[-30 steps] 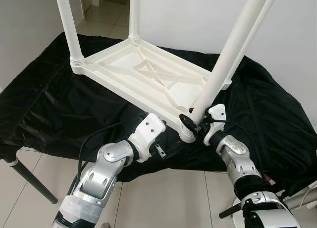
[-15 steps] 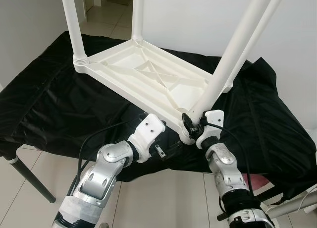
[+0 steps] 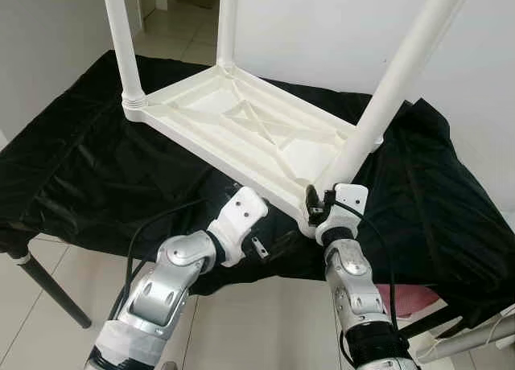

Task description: Building children table

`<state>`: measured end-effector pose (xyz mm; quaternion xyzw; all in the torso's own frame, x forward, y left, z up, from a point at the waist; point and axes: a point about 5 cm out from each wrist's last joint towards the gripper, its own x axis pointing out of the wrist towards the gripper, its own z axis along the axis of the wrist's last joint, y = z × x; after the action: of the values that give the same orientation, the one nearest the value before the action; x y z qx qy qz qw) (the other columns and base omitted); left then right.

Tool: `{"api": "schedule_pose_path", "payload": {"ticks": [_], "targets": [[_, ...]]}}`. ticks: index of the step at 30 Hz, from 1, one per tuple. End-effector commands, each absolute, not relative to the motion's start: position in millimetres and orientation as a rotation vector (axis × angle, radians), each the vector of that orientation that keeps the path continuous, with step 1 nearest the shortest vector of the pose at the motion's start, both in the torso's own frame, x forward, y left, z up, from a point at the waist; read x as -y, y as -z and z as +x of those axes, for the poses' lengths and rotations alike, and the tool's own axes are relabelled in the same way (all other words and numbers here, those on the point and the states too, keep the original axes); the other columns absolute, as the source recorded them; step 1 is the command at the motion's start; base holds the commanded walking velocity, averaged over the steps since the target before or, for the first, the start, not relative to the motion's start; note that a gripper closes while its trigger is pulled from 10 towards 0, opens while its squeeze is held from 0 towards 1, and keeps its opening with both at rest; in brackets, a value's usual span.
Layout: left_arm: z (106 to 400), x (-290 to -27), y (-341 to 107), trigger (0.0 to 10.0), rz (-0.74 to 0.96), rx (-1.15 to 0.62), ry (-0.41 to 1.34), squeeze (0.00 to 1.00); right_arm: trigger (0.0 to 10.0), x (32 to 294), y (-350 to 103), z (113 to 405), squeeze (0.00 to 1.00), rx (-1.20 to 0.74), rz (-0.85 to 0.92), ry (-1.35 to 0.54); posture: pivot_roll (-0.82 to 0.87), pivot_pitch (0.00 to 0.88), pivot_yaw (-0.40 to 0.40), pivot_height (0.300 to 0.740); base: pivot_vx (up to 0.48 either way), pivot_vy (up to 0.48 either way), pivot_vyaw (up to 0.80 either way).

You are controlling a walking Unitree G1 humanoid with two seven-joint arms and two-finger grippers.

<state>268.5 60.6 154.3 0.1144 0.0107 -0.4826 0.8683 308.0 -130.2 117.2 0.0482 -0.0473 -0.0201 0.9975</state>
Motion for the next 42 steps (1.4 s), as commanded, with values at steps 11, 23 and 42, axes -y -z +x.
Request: {"api": "schedule_pose_path", "payload": {"ticks": [11, 23, 42], "targets": [[269, -62, -159, 10.0, 0.251, -0.012, 0.986, 0.00, 10.0, 134, -117, 302, 1.00, 0.095, 0.099, -0.016, 0.11, 0.007, -0.123, 0.740, 0.000, 0.000, 0.00], [269, -65, -160, 10.0, 0.254, -0.012, 0.975, 0.00, 10.0, 143, -117, 300, 0.00, 0.102, 0.049, -0.205, 0.11, 0.019, -0.124, 0.740, 0.000, 0.000, 0.00], [271, -64, -162, 10.0, 0.247, -0.017, 0.981, 0.00, 10.0, 154, -116, 320, 0.00, 0.035, -0.066, -0.579, 0.08, 0.041, -0.095, 0.740, 0.000, 0.000, 0.00]]}}
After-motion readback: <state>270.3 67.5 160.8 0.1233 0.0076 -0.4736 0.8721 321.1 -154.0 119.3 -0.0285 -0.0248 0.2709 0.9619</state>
